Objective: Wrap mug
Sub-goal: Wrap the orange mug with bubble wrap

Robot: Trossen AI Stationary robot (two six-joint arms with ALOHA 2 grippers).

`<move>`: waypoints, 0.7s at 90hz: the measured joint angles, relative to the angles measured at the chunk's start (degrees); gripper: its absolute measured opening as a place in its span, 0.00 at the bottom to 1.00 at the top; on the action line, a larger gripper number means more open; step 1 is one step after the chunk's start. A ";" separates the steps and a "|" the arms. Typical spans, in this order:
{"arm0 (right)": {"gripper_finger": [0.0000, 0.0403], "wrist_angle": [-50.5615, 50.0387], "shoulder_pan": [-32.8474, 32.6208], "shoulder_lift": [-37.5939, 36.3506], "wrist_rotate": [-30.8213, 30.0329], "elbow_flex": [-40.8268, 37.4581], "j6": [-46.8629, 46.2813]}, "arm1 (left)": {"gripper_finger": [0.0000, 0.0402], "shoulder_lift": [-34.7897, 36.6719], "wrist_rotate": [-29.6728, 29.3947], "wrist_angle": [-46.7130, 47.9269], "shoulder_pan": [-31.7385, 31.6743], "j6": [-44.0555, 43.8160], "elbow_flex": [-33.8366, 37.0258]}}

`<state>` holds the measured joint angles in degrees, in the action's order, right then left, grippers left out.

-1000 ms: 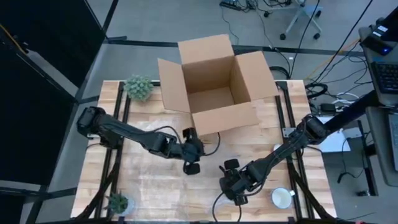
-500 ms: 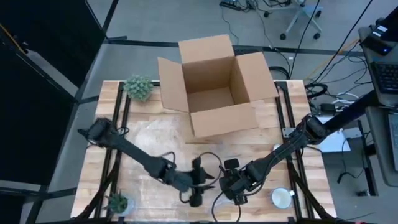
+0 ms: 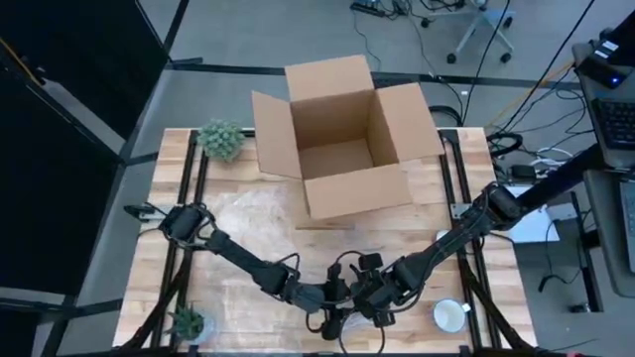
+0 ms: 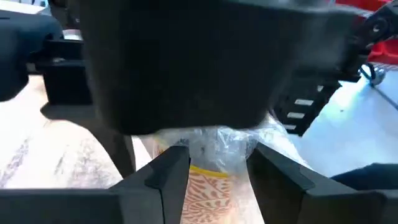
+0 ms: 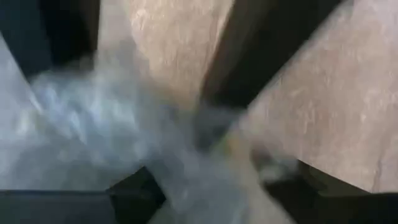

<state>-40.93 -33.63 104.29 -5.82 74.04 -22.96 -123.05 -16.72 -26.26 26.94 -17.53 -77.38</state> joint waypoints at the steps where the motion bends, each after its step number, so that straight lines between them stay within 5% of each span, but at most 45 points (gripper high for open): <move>1: 0.42 -0.01 0.01 0.00 0.00 0.00 -0.01 | 0.37 -0.14 0.13 -0.04 -0.07 -0.06 -0.02; 63: 0.42 -19.06 -1.06 -4.32 0.16 12.45 -3.12 | 0.37 -1.65 0.20 -1.09 -0.59 -1.40 0.02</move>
<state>-59.99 -34.68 99.97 -5.67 86.49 -26.08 -124.70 -16.51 -27.35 26.35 -18.92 -77.36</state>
